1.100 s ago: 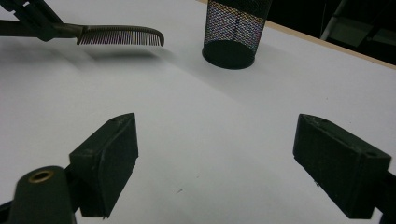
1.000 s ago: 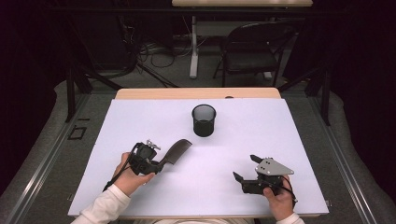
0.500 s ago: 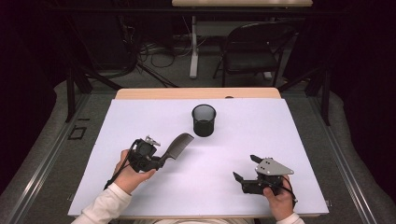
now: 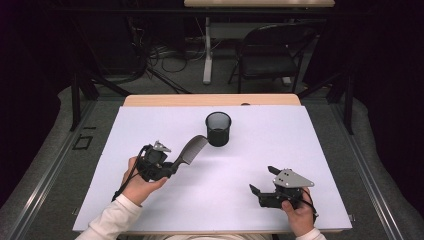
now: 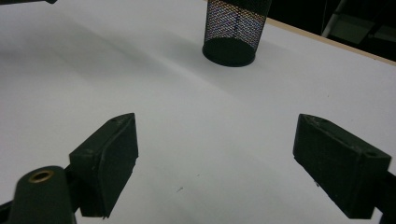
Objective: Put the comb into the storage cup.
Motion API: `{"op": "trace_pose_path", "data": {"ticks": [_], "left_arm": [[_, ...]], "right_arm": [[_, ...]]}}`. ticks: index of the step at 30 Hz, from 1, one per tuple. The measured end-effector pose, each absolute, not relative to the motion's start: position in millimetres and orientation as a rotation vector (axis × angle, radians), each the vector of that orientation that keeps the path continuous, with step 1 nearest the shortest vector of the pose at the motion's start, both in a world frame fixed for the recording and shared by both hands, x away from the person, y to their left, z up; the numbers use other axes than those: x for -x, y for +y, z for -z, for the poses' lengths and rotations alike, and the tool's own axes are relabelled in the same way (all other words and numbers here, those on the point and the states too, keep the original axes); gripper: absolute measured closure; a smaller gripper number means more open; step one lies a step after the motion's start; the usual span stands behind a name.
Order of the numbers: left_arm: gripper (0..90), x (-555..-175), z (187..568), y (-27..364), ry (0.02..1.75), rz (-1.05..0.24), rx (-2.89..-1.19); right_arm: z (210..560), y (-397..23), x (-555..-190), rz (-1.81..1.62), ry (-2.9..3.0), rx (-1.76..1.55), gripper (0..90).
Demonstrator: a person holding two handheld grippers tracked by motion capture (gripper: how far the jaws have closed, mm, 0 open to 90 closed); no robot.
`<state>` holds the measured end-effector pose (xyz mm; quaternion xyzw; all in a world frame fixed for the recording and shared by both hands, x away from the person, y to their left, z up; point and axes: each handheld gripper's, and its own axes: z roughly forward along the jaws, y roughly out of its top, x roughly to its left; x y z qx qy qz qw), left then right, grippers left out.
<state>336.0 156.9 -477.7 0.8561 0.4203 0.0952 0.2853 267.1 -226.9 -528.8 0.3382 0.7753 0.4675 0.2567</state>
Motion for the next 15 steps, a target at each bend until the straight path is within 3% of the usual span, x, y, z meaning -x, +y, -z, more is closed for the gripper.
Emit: {"op": "trace_pose_path", "data": {"ticks": [15], "left_arm": [[72.5,-335,462,152,1.075,-0.305,-2.212]], "right_arm": [[529,-227,-267,-1.272,2.103,-0.919,13.9]]}}
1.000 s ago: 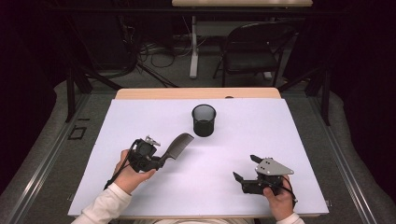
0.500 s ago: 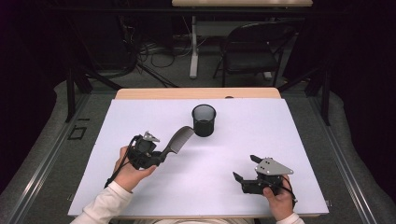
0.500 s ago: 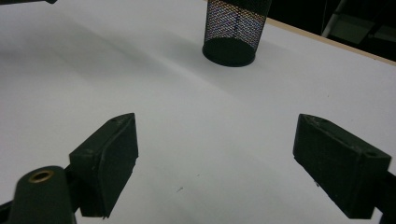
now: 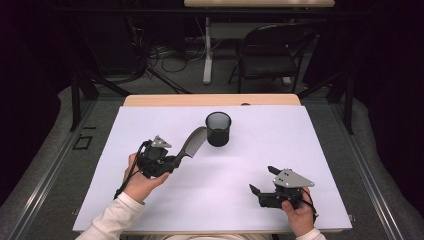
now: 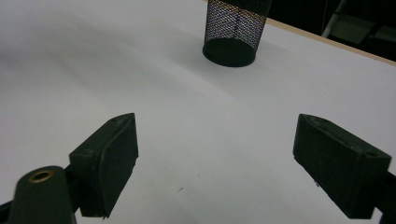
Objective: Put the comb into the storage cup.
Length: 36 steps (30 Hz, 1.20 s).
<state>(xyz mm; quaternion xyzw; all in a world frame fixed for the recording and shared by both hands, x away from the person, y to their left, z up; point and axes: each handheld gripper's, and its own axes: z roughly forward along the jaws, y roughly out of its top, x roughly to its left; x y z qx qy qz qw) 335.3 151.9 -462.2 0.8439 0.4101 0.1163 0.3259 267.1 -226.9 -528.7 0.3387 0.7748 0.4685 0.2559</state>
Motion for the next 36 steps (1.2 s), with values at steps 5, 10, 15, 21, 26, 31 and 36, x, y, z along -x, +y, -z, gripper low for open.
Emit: {"op": "trace_pose_path", "data": {"ticks": [5,10,15,21,26,31,36], "left_arm": [[72.5,-335,459,150,1.061,-0.332,-2.178],[72.5,-334,455,150,1.054,-0.347,-2.144],[72.5,-334,452,150,1.030,-0.376,-2.106],[72.5,-332,446,149,1.002,-0.410,-2.056],[72.5,-331,443,146,0.981,-0.437,-2.006],[72.5,-332,441,141,0.963,-0.444,-1.971],[72.5,-332,440,135,0.943,-0.460,-1.937]], "right_arm": [[529,-227,-267,-1.272,2.103,-0.921,13.9],[529,-227,-267,-1.273,2.103,-0.922,13.9],[529,-227,-267,-1.273,2.103,-0.922,13.9],[529,-227,-267,-1.273,2.103,-0.920,13.9],[529,-227,-267,-1.275,2.102,-0.920,13.9],[529,-228,-267,-1.270,2.105,-0.922,13.9],[529,-228,-267,-1.271,2.106,-0.923,13.9]]}}
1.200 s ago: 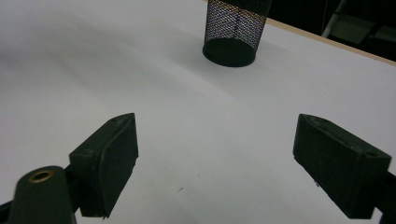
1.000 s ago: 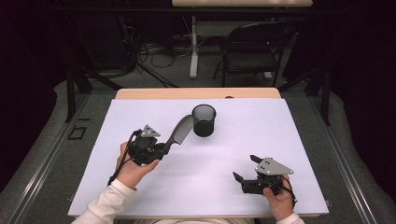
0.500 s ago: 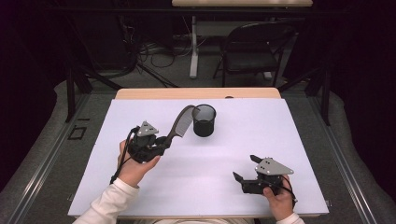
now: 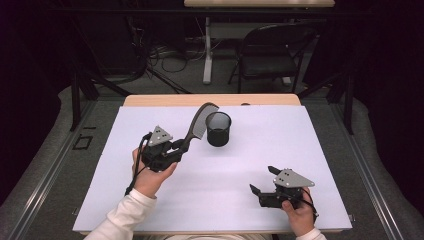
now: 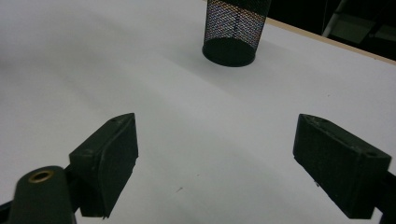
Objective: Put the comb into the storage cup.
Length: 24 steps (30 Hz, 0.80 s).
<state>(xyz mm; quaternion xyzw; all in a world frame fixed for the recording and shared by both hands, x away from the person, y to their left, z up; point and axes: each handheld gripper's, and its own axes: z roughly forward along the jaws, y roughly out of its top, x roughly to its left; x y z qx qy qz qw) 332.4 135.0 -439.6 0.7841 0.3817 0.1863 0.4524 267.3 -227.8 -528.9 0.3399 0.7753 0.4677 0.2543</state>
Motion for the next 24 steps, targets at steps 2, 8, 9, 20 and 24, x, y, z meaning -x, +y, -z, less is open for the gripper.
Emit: {"op": "trace_pose_path", "data": {"ticks": [2,8,9,20,24], "left_arm": [[72.5,-332,439,132,0.935,-0.472,-1.921],[72.5,-332,438,128,0.924,-0.492,-1.872],[72.6,-332,438,128,0.923,-0.494,-1.863],[72.5,-334,445,124,0.901,-0.510,-1.794],[72.5,-334,450,124,0.896,-0.504,-1.773]], "right_arm": [[529,-228,-267,-1.276,2.102,-0.921,13.8],[529,-228,-267,-1.272,2.106,-0.918,13.8],[529,-228,-267,-1.274,2.104,-0.918,13.8],[529,-228,-267,-1.267,2.104,-0.924,13.8],[529,-229,-268,-1.265,2.104,-0.932,13.8]]}}
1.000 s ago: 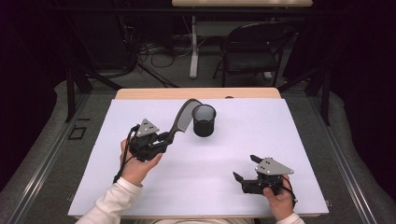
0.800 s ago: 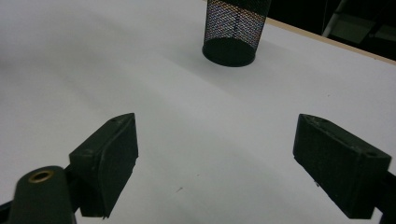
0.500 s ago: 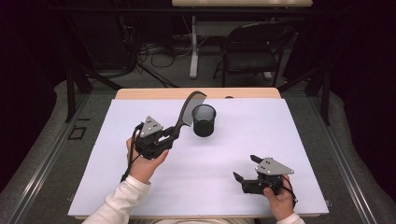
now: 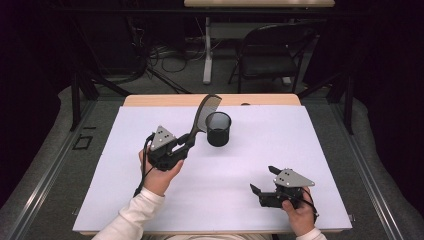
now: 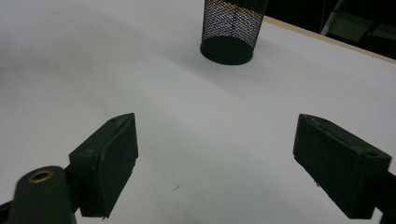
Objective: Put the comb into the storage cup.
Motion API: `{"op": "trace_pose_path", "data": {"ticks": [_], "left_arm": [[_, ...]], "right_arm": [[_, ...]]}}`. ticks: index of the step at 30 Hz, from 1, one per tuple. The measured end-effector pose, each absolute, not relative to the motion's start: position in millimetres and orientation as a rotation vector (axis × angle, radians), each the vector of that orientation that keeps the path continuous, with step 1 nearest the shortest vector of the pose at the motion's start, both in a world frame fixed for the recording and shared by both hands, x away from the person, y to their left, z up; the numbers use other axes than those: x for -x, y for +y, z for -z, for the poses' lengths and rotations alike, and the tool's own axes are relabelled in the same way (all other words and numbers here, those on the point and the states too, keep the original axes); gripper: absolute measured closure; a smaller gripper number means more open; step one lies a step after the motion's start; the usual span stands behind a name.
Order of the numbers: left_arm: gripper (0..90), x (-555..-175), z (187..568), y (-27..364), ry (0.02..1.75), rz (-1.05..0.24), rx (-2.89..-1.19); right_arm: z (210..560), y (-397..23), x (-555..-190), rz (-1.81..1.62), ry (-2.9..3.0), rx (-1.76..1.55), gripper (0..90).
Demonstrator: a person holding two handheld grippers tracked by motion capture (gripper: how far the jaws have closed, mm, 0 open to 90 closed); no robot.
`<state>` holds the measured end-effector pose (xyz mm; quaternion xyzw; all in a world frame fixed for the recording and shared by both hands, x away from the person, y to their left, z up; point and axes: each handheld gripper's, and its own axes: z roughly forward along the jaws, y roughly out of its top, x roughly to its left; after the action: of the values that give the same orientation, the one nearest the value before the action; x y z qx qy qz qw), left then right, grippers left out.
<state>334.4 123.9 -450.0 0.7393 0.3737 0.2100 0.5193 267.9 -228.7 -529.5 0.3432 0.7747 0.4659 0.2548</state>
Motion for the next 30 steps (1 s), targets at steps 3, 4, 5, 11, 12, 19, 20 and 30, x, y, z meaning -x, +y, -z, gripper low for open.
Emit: {"op": "trace_pose_path", "data": {"ticks": [3,4,5,11,12,19,20,30], "left_arm": [[72.5,-335,453,124,0.892,-0.506,-1.767],[72.5,-334,454,124,0.891,-0.510,-1.764],[72.5,-334,454,124,0.889,-0.511,-1.758],[72.5,-333,457,125,0.877,-0.514,-1.736],[72.5,-333,458,126,0.877,-0.515,-1.734],[72.5,-332,462,127,0.875,-0.526,-1.711],[72.6,-331,462,127,0.873,-0.528,-1.705],[72.5,-330,462,128,0.876,-0.543,-1.680]], "right_arm": [[530,-228,-268,-1.258,2.106,-0.931,13.8],[530,-228,-268,-1.259,2.106,-0.930,13.7],[530,-228,-268,-1.258,2.107,-0.932,13.7],[530,-227,-270,-1.264,2.114,-0.951,12.0],[530,-226,-271,-1.266,2.115,-0.955,12.0],[530,-221,-275,-1.277,2.125,-1.008,11.1],[530,-220,-276,-1.279,2.132,-1.025,10.6],[527,-219,-287,-1.319,2.143,-1.164,6.3]]}}
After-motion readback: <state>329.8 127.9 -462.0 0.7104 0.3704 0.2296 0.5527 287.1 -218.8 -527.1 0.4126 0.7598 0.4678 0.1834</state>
